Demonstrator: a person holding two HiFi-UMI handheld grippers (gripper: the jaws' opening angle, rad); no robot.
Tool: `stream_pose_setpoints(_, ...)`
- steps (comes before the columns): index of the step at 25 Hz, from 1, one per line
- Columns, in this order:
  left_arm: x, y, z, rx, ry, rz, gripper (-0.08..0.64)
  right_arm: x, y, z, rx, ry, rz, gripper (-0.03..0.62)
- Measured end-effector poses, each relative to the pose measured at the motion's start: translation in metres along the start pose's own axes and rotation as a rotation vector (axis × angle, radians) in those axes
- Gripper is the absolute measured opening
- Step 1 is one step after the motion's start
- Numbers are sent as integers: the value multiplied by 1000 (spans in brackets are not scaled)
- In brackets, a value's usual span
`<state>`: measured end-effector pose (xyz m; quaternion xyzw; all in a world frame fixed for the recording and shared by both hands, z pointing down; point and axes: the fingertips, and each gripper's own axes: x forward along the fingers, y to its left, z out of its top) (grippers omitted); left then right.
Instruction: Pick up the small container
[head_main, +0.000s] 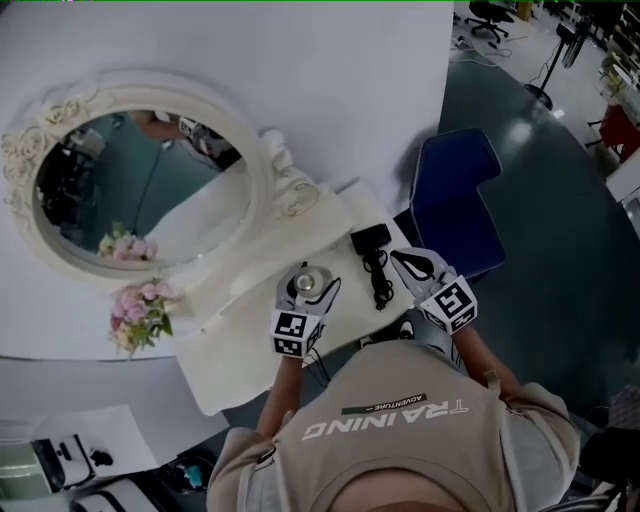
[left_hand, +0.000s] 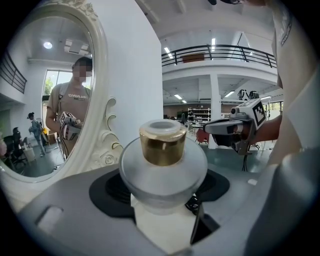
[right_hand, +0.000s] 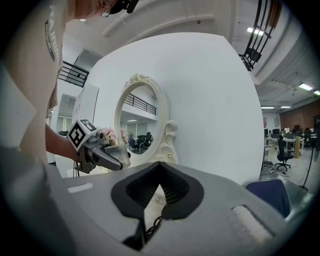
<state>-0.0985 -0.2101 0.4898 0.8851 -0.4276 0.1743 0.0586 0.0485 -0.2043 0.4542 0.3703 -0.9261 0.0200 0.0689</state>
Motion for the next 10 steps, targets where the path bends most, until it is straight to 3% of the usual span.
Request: stream_pose_setpoints(10,16,0,-12,-29,29,-10,351,12,-10,-8,13,12,19,3)
